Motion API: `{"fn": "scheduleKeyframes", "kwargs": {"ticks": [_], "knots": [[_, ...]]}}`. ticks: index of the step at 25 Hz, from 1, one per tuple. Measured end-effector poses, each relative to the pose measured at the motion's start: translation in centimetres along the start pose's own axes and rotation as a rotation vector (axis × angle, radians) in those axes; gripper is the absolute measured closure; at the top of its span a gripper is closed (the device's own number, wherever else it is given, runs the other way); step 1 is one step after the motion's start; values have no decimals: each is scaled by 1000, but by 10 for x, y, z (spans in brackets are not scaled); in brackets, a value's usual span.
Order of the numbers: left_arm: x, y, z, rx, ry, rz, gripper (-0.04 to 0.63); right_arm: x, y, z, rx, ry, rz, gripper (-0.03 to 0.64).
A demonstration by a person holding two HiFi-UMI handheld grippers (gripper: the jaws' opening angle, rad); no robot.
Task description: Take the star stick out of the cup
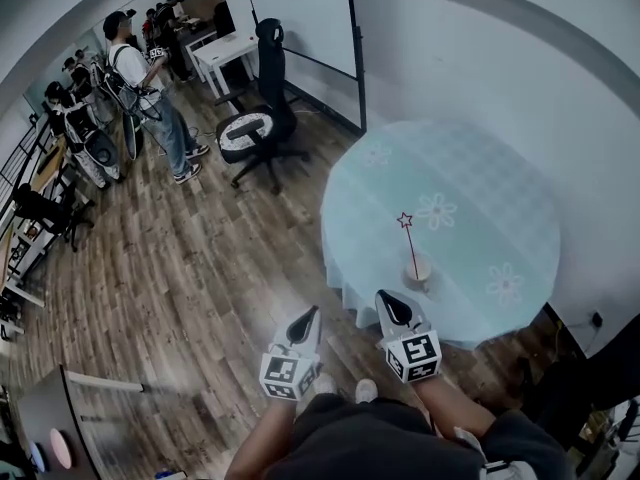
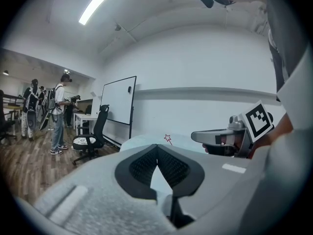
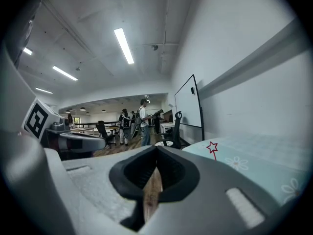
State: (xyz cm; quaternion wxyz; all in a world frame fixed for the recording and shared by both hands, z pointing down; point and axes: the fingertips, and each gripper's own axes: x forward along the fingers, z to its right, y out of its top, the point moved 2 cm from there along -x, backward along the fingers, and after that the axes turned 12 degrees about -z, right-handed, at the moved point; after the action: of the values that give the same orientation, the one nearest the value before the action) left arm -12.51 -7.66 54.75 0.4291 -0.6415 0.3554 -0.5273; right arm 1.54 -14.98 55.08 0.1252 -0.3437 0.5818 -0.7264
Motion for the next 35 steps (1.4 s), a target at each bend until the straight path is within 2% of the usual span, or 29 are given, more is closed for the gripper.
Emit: {"fn": "scheduleKeyframes", "kwargs": {"ticks": [7, 15, 28, 35], "knots": [[39, 13, -9, 0, -64, -3, 591, 14, -4, 23, 24, -57, -17, 614], [85, 35, -32, 23, -156, 5, 591, 44, 15, 46, 59, -159, -6, 614], [137, 50, -87, 78, -281, -13, 591, 91, 18, 62, 122, -325, -45, 614], [161, 48, -81, 104, -361, -56, 591, 91, 9, 85, 128, -405, -74, 614]]}}
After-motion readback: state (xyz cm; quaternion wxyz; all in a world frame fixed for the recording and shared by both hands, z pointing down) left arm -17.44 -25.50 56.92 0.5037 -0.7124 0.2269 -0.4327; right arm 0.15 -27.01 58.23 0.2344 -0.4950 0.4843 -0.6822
